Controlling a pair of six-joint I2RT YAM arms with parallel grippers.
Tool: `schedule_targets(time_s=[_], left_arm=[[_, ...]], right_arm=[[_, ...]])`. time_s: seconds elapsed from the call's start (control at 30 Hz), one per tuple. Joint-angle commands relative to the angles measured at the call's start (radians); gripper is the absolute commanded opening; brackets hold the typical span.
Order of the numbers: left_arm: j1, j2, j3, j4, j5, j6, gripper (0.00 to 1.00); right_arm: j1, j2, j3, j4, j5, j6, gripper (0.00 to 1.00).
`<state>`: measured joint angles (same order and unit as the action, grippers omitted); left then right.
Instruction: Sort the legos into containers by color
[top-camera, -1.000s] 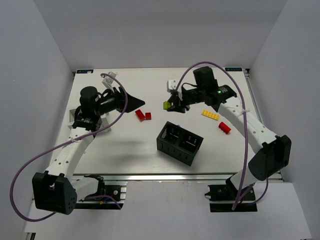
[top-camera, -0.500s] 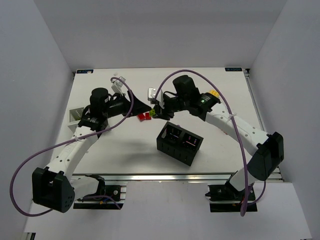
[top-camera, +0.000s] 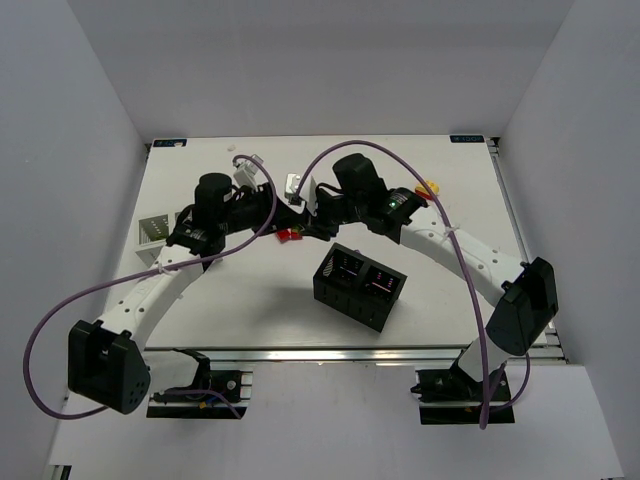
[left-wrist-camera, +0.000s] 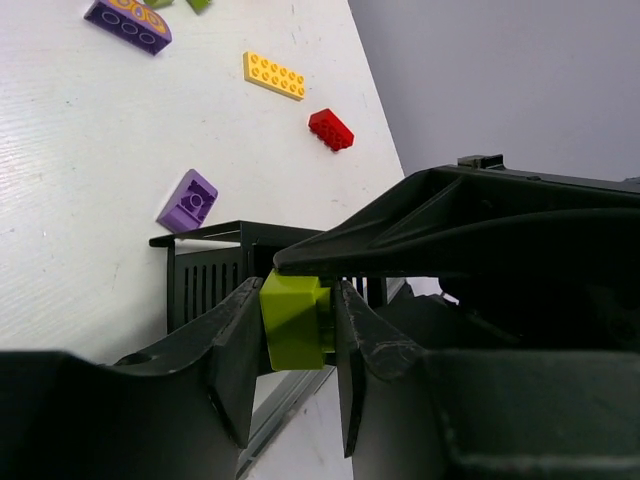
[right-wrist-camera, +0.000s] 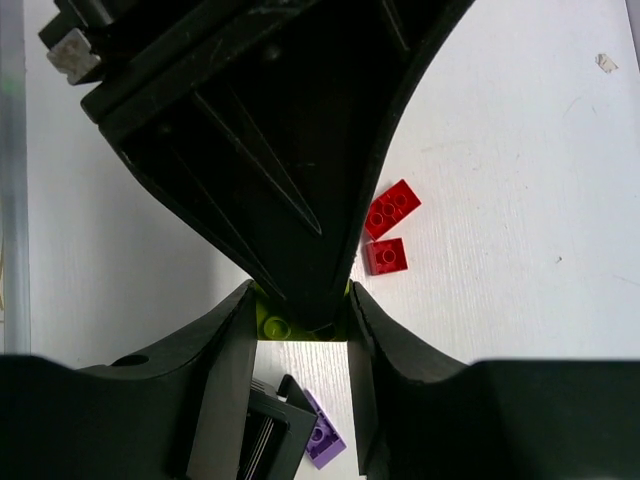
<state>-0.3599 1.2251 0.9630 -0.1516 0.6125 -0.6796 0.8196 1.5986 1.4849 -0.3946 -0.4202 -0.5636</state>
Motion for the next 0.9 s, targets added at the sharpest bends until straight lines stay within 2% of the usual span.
schedule_targets(time_s=[0.0,0.03,0.1,0.13,0.17,0.2,0.27,0.3,0.37,0.4,0.47,0.5,0.6,0.63,0.67,0.73,0.77,0.87], left_arm=[[-0.028,0.002,0.048,-0.023,-0.016,0.011,0.42],[-0.028,0.004,0.052,-0.028,-0.019,0.014,0.38],[-0.037,0.01,0.063,-0.039,-0.037,0.015,0.3],[-0.037,0.01,0.069,-0.043,-0.046,0.017,0.23],[-0.037,0.005,0.074,-0.048,-0.072,0.018,0.19],[-0.037,0.001,0.08,-0.063,-0.095,0.02,0.17],[-0.037,-0.01,0.111,-0.091,-0.158,0.037,0.09],[-0.037,-0.021,0.124,-0.141,-0.248,0.046,0.06],[-0.01,-0.032,0.173,-0.193,-0.339,0.08,0.0],[-0.01,-0.038,0.195,-0.257,-0.473,0.113,0.0],[0.003,-0.038,0.25,-0.307,-0.587,0.136,0.0],[0.018,-0.036,0.266,-0.36,-0.709,0.143,0.0],[0.051,-0.032,0.299,-0.46,-0.871,0.153,0.0],[0.062,-0.027,0.301,-0.482,-0.969,0.155,0.0],[0.091,-0.024,0.299,-0.511,-1.006,0.153,0.0],[0.122,-0.021,0.284,-0.548,-1.086,0.156,0.0],[0.159,-0.019,0.275,-0.555,-1.141,0.157,0.0],[0.208,-0.012,0.246,-0.58,-1.229,0.163,0.0]], right_arm=[[0.006,-0.031,0.018,0.074,0.037,0.025,0.05],[0.006,-0.034,0.014,0.076,0.04,0.025,0.05],[0.004,-0.038,0.006,0.077,0.046,0.03,0.15],[0.006,-0.039,0.003,0.077,0.047,0.036,0.27],[0.004,-0.043,-0.001,0.079,0.049,0.037,0.53],[0.004,-0.048,-0.006,0.088,0.057,0.044,0.68],[-0.002,-0.061,-0.024,0.105,0.073,0.056,0.85],[-0.004,-0.065,-0.031,0.108,0.084,0.059,0.87],[-0.008,-0.087,-0.055,0.114,0.141,0.057,0.89],[-0.017,-0.095,-0.067,0.118,0.152,0.057,0.89],[-0.036,-0.121,-0.097,0.12,0.19,0.073,0.89],[-0.046,-0.13,-0.104,0.122,0.208,0.086,0.89],[-0.082,-0.17,-0.139,0.134,0.276,0.139,0.82],[-0.12,-0.196,-0.155,0.148,0.294,0.157,0.76],[-0.135,-0.213,-0.185,0.16,0.293,0.174,0.63],[-0.186,-0.258,-0.219,0.171,0.261,0.208,0.48],[-0.2,-0.273,-0.241,0.19,0.25,0.223,0.28],[-0.25,-0.33,-0.319,0.218,0.207,0.254,0.22]])
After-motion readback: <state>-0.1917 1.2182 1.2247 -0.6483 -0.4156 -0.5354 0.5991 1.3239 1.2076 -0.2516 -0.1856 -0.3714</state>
